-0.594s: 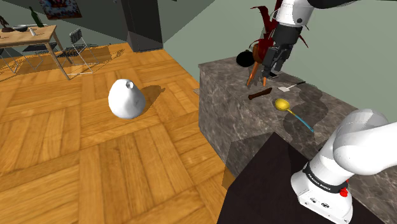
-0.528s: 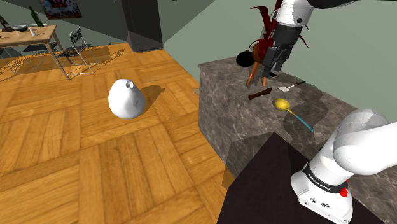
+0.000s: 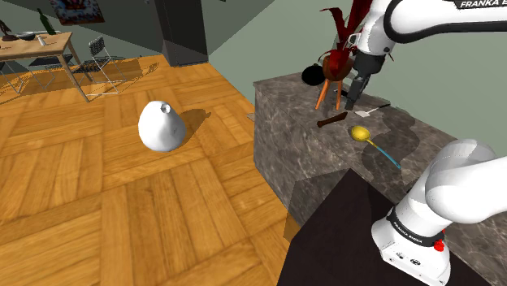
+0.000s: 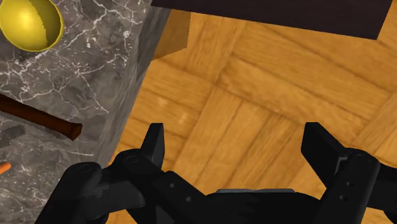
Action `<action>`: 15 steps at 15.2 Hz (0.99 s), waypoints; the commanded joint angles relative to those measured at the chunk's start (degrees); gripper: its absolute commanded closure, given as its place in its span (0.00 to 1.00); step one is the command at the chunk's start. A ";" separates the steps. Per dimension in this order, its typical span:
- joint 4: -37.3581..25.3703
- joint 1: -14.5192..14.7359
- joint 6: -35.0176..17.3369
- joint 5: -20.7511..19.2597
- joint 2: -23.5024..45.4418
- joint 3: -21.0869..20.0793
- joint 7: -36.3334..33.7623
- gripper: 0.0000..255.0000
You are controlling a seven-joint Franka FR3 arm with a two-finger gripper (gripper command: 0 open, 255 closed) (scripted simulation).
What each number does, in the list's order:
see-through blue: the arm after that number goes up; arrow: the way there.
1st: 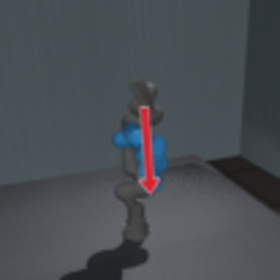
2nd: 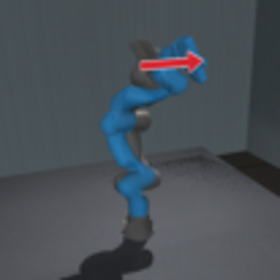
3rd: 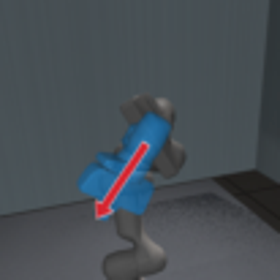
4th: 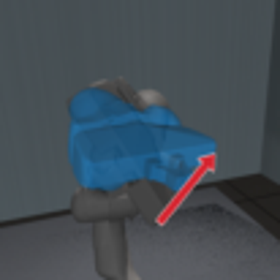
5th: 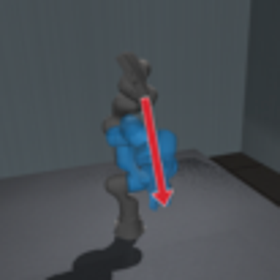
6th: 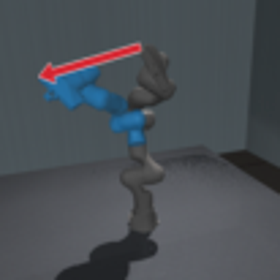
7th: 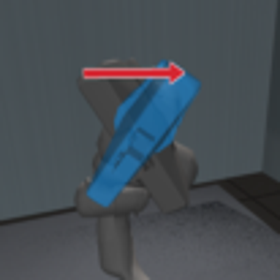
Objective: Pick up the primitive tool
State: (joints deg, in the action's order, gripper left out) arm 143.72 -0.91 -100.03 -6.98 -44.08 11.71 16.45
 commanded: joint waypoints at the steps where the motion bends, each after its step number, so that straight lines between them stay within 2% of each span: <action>1: 2.53 -0.32 -2.36 -2.68 -0.46 2.55 5.08 0.00; 9: 5.32 -0.36 -14.68 -12.06 7.05 14.11 24.07 0.00; 15: 3.05 2.06 -25.73 -15.50 17.89 23.67 38.63 0.00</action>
State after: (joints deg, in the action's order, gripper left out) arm 147.37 0.55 -123.78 -22.14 -28.21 33.80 52.39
